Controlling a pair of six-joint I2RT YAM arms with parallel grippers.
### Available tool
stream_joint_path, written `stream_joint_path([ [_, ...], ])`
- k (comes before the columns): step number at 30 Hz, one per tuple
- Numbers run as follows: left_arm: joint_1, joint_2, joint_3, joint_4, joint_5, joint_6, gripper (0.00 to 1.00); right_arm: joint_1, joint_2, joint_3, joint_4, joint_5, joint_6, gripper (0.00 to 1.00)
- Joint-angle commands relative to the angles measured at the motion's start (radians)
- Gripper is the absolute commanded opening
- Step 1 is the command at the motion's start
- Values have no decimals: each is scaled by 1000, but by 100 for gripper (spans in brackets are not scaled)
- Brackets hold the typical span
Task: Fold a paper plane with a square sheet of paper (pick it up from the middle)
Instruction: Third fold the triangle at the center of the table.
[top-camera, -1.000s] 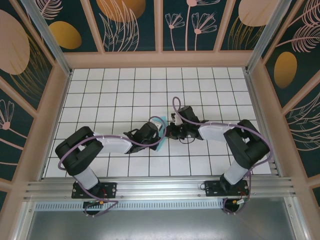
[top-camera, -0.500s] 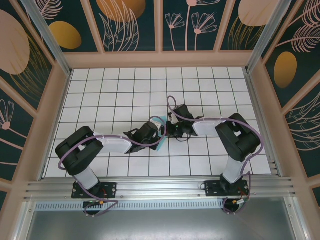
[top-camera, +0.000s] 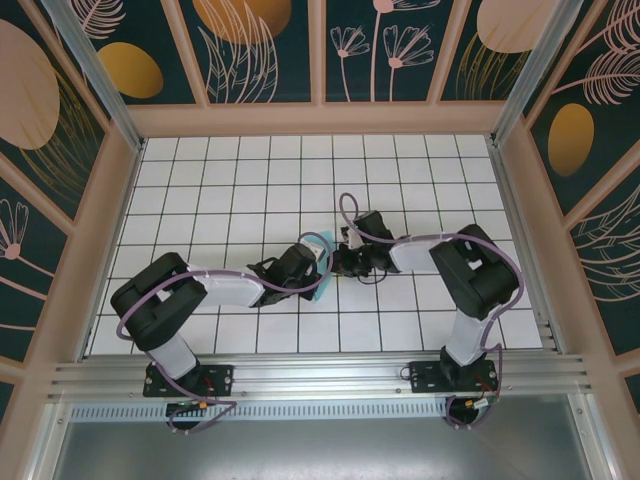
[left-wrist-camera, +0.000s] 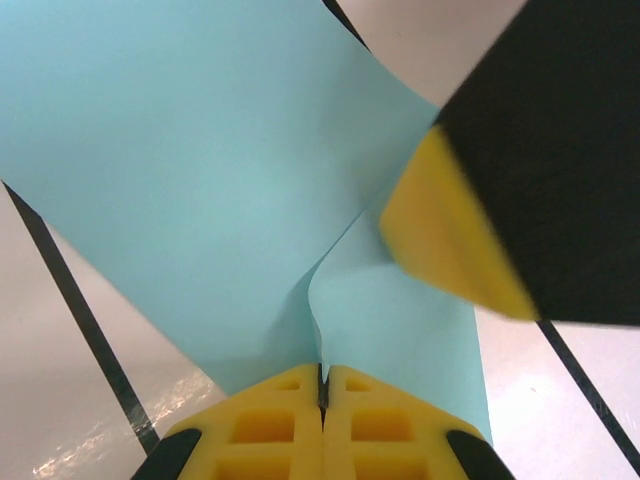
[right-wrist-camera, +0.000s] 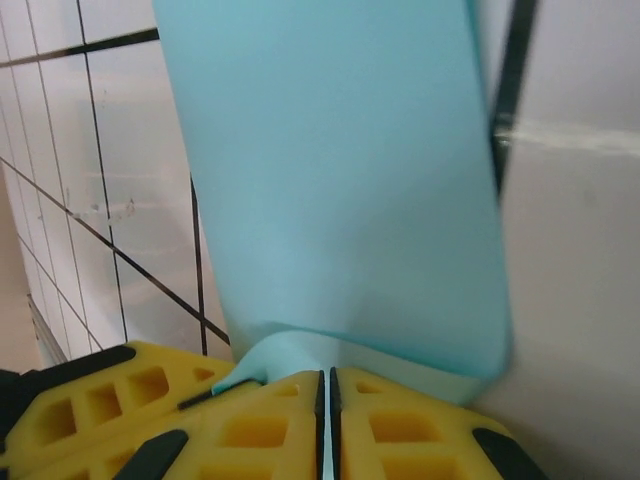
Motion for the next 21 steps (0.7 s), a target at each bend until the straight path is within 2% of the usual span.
stream_joint_path([
  [1, 4, 26, 1, -59, 19, 17, 0, -30, -64, -16, 38, -28, -18, 15],
  [6, 4, 27, 1, -56, 23, 12, 0, -30, -25, -9, 61, -73, -15, 15],
  [15, 5, 26, 2, -60, 24, 17, 0, -29, 79, -7, 29, 10, -14, 13],
  [21, 4, 27, -4, -54, 24, 10, 0, -30, -15, 7, -19, 14, -17, 13],
])
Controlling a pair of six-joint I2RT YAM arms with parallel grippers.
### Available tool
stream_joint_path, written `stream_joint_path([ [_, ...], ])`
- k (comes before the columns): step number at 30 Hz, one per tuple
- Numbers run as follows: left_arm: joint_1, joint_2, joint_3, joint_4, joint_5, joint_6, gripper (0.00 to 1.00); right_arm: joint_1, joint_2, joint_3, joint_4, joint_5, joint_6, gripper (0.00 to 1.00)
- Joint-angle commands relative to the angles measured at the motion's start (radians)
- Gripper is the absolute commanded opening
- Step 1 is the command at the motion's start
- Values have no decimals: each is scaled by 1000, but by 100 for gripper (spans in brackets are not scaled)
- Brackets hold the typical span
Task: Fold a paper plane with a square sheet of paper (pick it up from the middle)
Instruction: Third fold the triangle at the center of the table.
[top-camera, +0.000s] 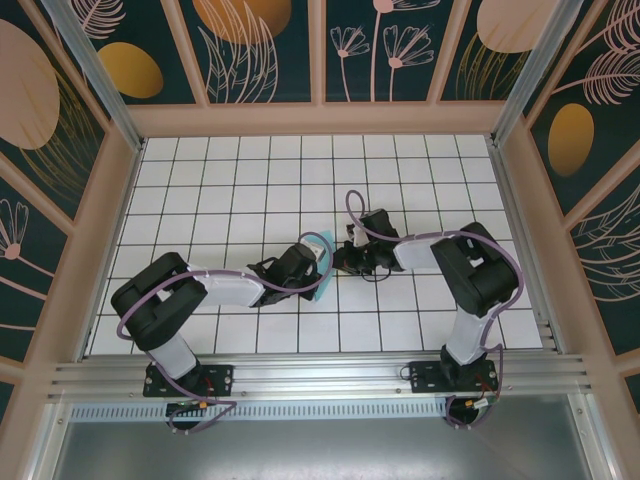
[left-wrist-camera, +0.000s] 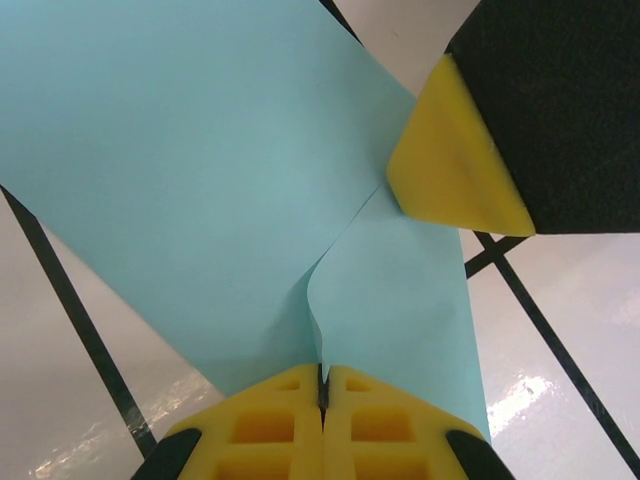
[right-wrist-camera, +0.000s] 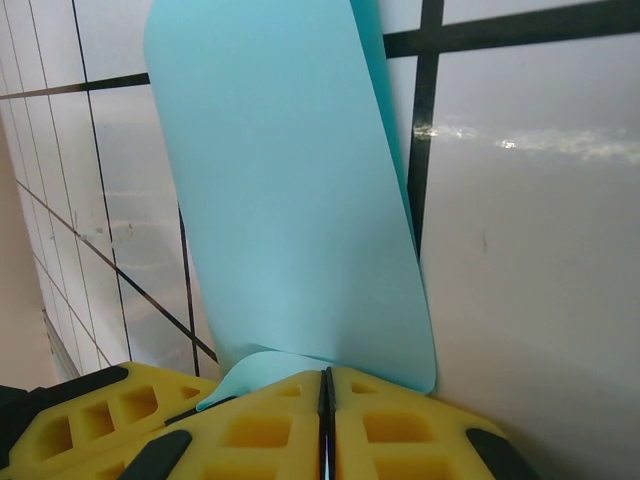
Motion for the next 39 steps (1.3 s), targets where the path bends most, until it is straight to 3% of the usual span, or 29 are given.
stream_joint_path([
  [1, 4, 26, -2, -54, 20, 10, 0, 5, -70, 8, -49, 33, -12, 13],
  [10, 4, 67, 24, -60, 29, 9, 0, 63, -164, -106, 54, 47, 127, 9],
  [19, 5, 67, 26, -68, 22, 14, 0, 116, -109, -145, 166, 10, 162, 5],
  [25, 4, 64, 14, -67, 20, 17, 0, 124, -21, -155, 151, 23, 147, 4],
  [33, 5, 75, 21, -71, 14, 23, 0, 135, -149, -192, 141, 31, 148, 7],
  [39, 4, 71, 20, -68, 22, 20, 0, 163, -177, -251, 245, 13, 220, 6],
])
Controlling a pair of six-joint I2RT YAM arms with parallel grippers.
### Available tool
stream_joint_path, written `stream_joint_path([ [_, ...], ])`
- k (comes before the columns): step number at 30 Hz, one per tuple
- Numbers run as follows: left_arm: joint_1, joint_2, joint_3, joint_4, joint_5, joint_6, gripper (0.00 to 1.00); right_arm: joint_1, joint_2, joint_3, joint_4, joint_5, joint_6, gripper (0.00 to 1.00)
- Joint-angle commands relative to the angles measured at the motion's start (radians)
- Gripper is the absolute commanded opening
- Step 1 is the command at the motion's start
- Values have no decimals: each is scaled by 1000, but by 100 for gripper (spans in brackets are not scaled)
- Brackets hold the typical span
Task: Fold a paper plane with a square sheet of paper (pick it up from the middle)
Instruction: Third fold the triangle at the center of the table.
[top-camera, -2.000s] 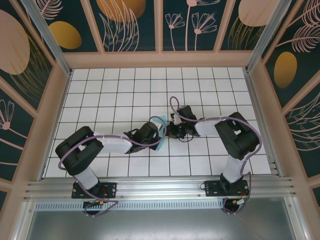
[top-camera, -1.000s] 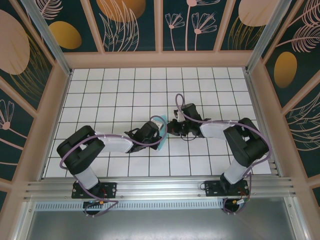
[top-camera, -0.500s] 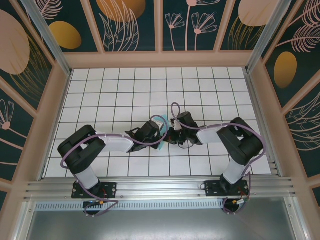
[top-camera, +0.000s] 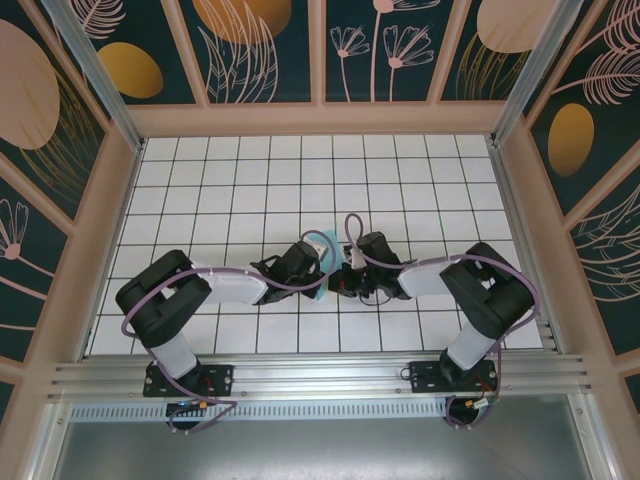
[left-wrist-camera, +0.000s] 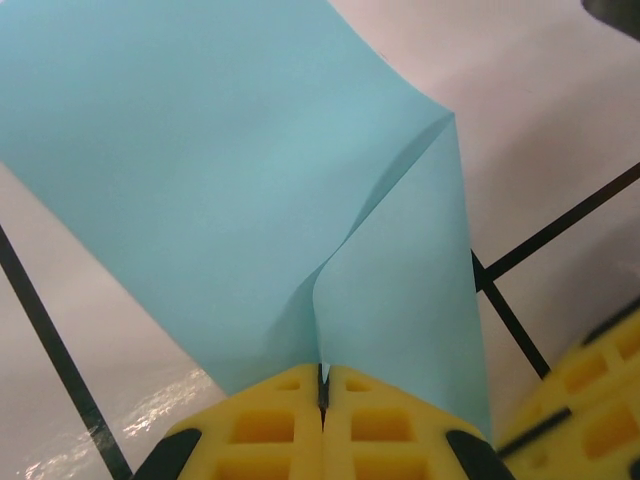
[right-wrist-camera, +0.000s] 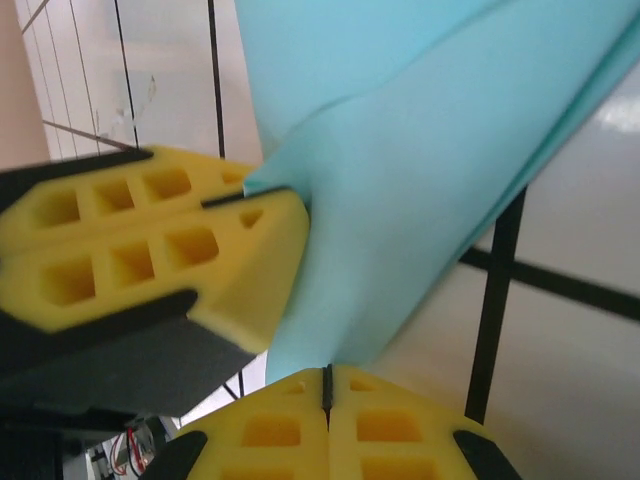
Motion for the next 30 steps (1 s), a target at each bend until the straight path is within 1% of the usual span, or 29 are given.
stream_joint_path([
  [1, 4, 42, -9, -74, 16, 18, 0, 22, -23, -18, 64, -2, 41, 6],
  [7, 5, 42, -8, -75, 21, 26, 0, 34, -11, -2, 102, 2, 66, 6],
  [14, 5, 49, -5, -75, 20, 28, 0, 60, 60, -11, 157, 2, 91, 6],
  [17, 4, 49, -9, -69, 22, 27, 0, 60, 85, -13, 127, 39, 84, 6],
  [20, 4, 51, -6, -72, 25, 27, 0, 63, 100, -5, 114, 31, 77, 6],
  [25, 4, 51, -11, -73, 23, 32, 0, 77, 28, -4, 77, 45, 77, 7],
  [30, 5, 48, -7, -70, 24, 29, 0, 82, -25, -40, 109, 41, 110, 8],
])
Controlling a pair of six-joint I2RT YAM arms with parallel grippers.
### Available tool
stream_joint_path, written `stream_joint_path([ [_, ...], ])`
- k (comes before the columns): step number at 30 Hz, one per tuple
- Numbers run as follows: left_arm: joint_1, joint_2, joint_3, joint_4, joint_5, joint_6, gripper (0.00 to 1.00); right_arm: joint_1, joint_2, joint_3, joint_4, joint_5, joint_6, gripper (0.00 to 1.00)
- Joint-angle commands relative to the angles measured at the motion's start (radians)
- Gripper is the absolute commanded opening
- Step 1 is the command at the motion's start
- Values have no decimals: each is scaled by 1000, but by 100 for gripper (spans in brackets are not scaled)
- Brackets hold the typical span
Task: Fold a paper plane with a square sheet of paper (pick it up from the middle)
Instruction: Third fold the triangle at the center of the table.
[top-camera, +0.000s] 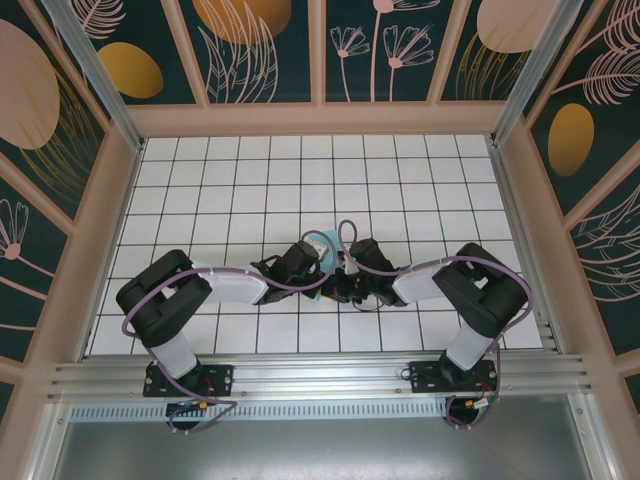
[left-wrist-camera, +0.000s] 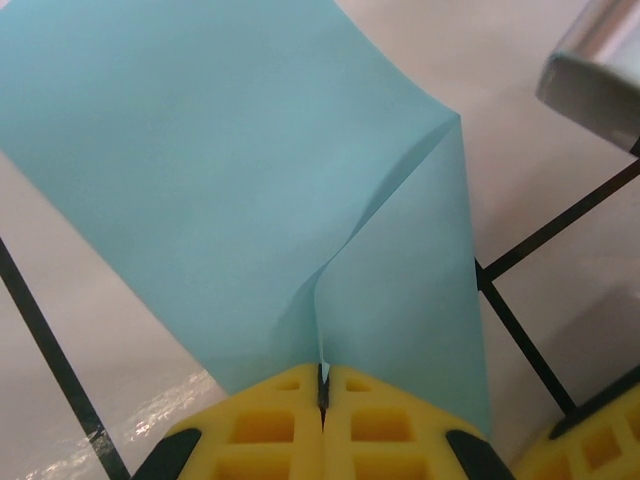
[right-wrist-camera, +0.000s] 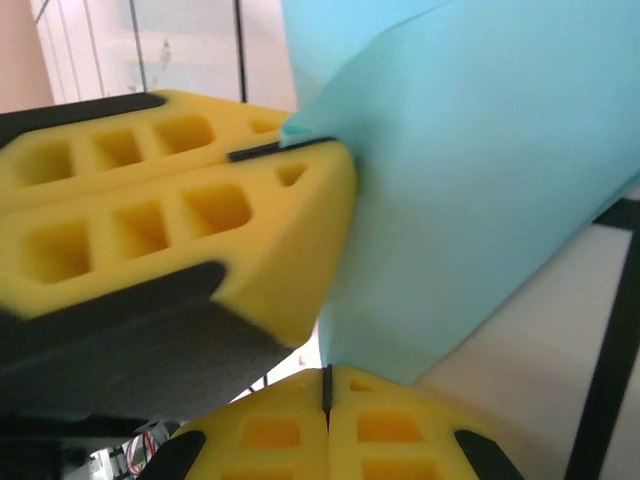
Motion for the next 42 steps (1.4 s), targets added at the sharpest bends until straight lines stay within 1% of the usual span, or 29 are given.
stream_joint_path([
  [1, 5, 44, -10, -71, 22, 15, 0, 17, -48, -25, 17, 8, 24, 8],
  [6, 4, 44, -8, -69, 24, 15, 0, 37, -8, -26, 57, 8, 47, 8],
  [8, 5, 44, -7, -67, 23, 15, 0, 43, 13, -21, 44, 33, 55, 8],
  [10, 5, 45, -7, -66, 26, 15, 0, 45, 41, -20, 54, 32, 54, 8],
  [11, 4, 47, -5, -67, 29, 13, 0, 48, 54, -13, 41, 39, 53, 8],
  [13, 4, 46, -5, -68, 31, 13, 0, 59, 83, 19, -48, 78, 36, 7],
  [16, 5, 39, -7, -69, 26, 11, 0, 72, 85, 36, -108, 109, 26, 7],
  [20, 4, 33, -7, -76, 22, 12, 0, 76, 4, 41, -153, 141, 20, 7],
  [22, 4, 28, -6, -77, 14, 11, 0, 60, -57, 36, -202, 184, 12, 7],
  [23, 4, 27, -7, -77, 13, 13, 0, 48, -79, 27, -202, 184, 8, 7],
  [27, 4, 25, 1, -82, 17, 17, 0, -13, -120, 0, -130, 112, -5, 8],
  [31, 4, 24, 6, -84, 15, 15, 0, -20, -71, 45, -115, 76, -21, 9],
  [36, 5, 23, 11, -88, 22, 15, 0, -44, 34, 87, -113, 91, -26, 8],
  [38, 4, 20, 17, -92, 22, 17, 0, -42, 64, 114, -158, 101, -45, 8],
  [41, 4, 7, 34, -119, 11, 7, 0, -30, 66, 131, -257, 134, -74, 8],
  [42, 4, -9, 37, -123, 6, -5, 2, -30, 57, 125, -259, 134, -77, 8],
])
